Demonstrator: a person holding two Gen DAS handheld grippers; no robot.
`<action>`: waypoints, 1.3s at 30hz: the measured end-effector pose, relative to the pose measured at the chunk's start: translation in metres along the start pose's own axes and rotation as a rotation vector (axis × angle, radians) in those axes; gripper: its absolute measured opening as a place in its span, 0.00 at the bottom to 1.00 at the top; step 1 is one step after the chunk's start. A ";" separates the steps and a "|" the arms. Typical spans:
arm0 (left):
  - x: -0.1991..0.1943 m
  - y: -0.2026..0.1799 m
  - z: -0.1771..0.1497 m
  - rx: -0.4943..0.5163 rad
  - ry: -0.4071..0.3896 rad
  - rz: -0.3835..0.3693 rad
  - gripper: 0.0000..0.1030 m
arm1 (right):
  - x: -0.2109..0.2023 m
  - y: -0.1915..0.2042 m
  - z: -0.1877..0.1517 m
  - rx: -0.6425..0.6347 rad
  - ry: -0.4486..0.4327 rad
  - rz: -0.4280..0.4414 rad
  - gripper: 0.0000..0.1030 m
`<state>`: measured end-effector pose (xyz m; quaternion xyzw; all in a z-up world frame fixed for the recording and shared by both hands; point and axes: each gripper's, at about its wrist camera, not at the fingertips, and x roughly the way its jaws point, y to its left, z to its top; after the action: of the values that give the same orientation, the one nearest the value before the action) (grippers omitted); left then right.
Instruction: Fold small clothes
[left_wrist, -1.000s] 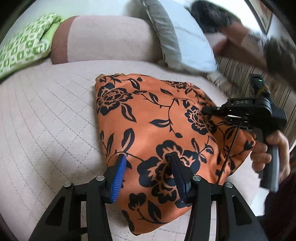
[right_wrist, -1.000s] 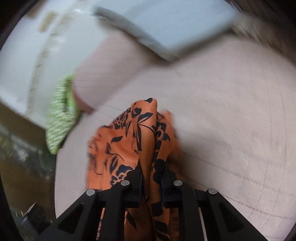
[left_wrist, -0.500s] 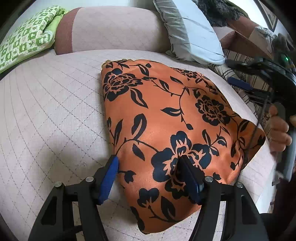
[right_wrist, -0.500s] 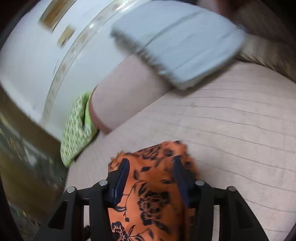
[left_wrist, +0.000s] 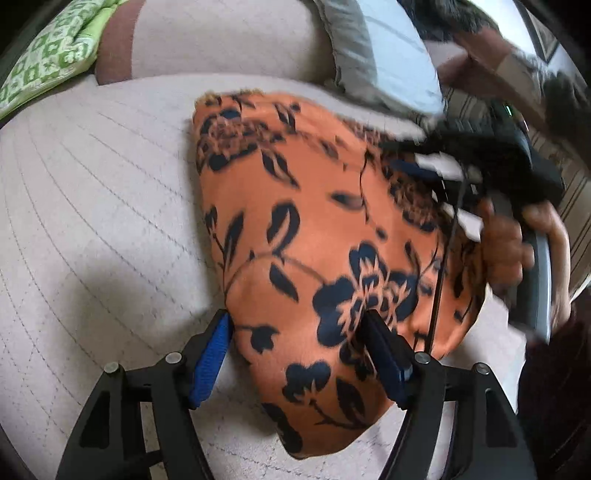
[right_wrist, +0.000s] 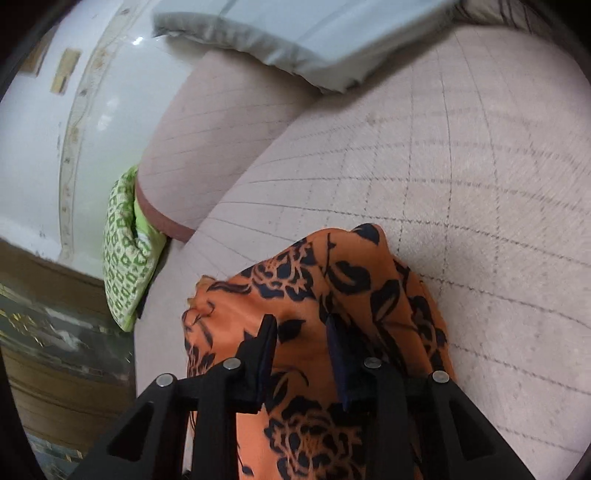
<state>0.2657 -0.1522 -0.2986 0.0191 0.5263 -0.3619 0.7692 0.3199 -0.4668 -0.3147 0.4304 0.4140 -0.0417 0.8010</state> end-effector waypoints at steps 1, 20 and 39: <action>-0.005 0.001 0.003 -0.010 -0.023 -0.005 0.72 | -0.007 0.004 -0.004 -0.016 0.006 -0.005 0.30; 0.014 0.008 0.039 -0.033 -0.067 0.267 0.78 | -0.067 -0.011 -0.101 -0.166 0.099 -0.103 0.31; 0.002 -0.010 -0.015 0.123 -0.008 0.309 0.84 | -0.053 0.008 -0.127 -0.311 0.161 -0.213 0.33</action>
<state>0.2486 -0.1540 -0.3032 0.1456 0.4909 -0.2710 0.8151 0.2095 -0.3853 -0.3088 0.2572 0.5213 -0.0271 0.8132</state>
